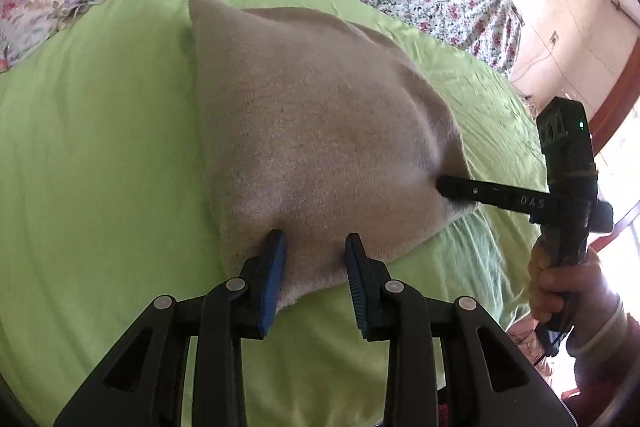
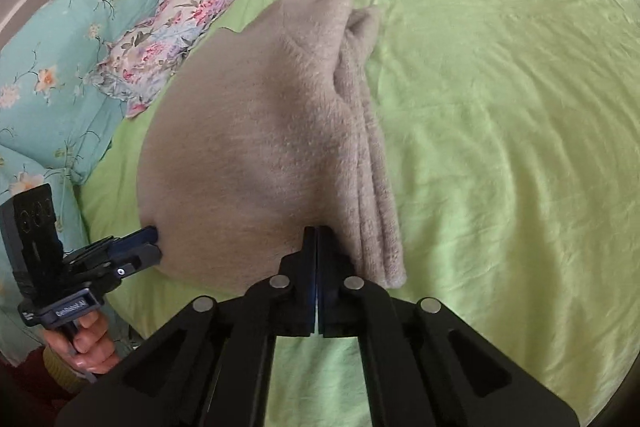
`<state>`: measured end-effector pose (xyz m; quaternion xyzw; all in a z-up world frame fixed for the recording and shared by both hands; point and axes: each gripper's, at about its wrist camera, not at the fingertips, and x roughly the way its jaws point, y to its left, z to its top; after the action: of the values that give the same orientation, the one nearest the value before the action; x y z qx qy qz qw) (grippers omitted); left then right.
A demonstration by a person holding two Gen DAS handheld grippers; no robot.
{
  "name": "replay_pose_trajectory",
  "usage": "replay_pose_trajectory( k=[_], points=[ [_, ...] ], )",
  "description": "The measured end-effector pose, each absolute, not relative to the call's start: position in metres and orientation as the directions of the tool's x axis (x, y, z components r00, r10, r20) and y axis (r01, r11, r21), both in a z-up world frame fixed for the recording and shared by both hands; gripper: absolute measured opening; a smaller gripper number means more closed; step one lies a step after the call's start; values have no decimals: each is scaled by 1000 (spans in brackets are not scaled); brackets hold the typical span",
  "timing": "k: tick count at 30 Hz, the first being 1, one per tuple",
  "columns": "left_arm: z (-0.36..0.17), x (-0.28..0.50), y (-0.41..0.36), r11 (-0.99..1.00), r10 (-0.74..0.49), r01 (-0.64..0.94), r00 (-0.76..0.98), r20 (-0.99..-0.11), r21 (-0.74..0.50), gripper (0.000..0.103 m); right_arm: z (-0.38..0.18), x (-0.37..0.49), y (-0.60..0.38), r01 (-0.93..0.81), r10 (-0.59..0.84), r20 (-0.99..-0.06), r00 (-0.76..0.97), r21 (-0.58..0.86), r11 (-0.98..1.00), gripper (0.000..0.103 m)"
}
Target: Fold small clothes
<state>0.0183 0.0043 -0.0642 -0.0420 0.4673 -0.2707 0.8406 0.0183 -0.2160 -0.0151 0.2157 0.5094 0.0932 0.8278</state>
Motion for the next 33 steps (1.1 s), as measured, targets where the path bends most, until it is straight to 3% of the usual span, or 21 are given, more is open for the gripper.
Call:
replay_pose_trajectory(
  k=[9,14,33],
  points=[
    [-39,-14,9,841,-503,451,443,-742,-300,38,-15,19,-226,70,356,-802,480,439,896,0],
    [-64,-8,7,857,-461,440,422,-781,-268,37,-13,14,-229,79,346,-806,480,433,898,0],
    [-60,-11,7,885,-413,388,400,-818,-257,39,5,-15,-230,109,290,-826,483,385,916,4]
  ],
)
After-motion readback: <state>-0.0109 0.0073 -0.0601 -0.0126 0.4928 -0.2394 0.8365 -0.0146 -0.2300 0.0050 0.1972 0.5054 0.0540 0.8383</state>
